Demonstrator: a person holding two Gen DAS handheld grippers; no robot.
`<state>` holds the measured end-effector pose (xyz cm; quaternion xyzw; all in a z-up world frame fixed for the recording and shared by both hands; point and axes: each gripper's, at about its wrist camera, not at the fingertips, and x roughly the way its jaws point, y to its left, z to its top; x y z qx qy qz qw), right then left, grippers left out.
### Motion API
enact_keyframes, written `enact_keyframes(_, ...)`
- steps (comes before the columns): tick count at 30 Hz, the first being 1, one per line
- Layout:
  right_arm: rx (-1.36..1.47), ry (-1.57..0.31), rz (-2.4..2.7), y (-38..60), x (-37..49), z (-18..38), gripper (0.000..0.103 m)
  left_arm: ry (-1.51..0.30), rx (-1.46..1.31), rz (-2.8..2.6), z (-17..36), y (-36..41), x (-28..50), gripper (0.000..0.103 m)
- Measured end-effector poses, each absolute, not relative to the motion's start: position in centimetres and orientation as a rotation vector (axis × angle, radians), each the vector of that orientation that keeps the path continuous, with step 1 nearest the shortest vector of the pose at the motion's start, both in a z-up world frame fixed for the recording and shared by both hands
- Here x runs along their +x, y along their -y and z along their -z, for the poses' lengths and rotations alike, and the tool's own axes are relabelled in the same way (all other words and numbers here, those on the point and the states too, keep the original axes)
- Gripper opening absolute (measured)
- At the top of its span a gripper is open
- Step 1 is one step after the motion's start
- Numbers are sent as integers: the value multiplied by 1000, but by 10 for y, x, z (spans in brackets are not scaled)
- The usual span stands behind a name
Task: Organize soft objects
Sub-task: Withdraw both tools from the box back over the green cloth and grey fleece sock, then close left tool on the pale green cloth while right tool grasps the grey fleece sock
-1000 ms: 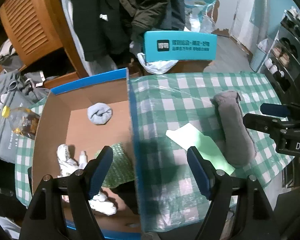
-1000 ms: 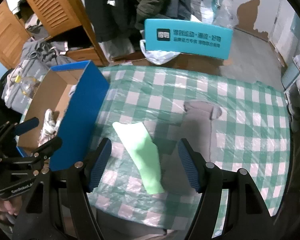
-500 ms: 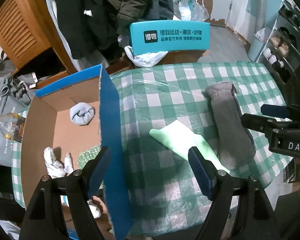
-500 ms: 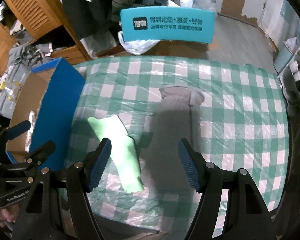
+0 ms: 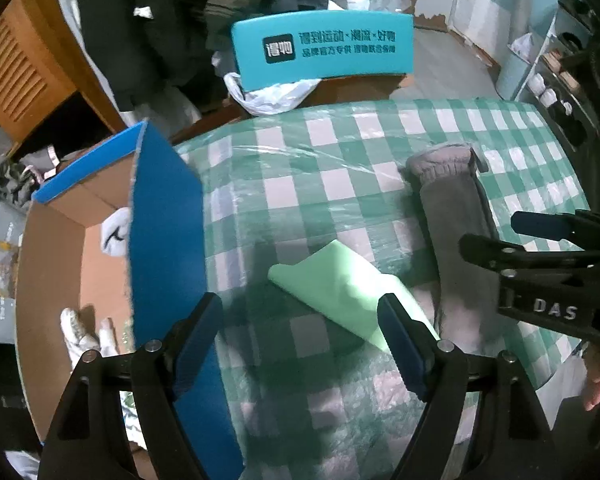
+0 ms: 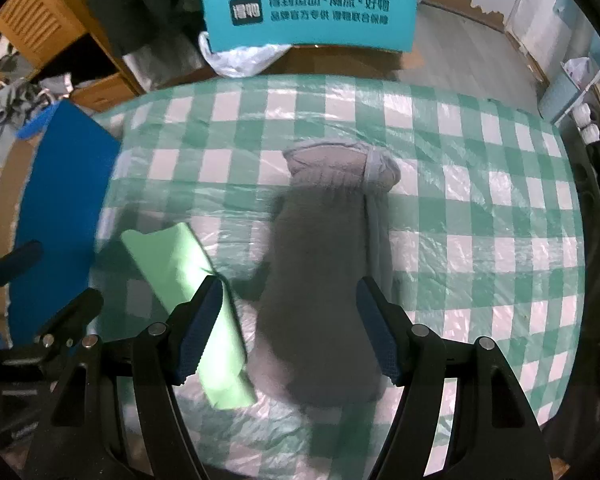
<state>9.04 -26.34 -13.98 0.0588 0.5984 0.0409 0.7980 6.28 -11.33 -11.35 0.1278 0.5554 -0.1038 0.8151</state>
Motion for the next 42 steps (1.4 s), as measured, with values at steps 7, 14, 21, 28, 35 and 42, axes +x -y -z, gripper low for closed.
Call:
enact_keyframes(7,104,-1320,-60,261,104,161,69,-1226,280,230,134,122,75,81)
enact_keyframes(14,59,-1355,-20,260,115,186,69,-1261,284,225,152,124,84,81)
enact_keyframes(21,30,-1382,5,266,114,207,69,-1298,279,227,166,128,88,81)
enact_keyframes(28,29,-1384,27,283,108,213,64,-1341,236,232,177,135,90,86)
enact_keyframes(35,53,-1375,-32,298,98,211,25,-1376,174,203,189,142,94,86)
enact_keyframes(42,61,-1355,-47,312,89,205,20,-1414,182,142,206,150,96,86)
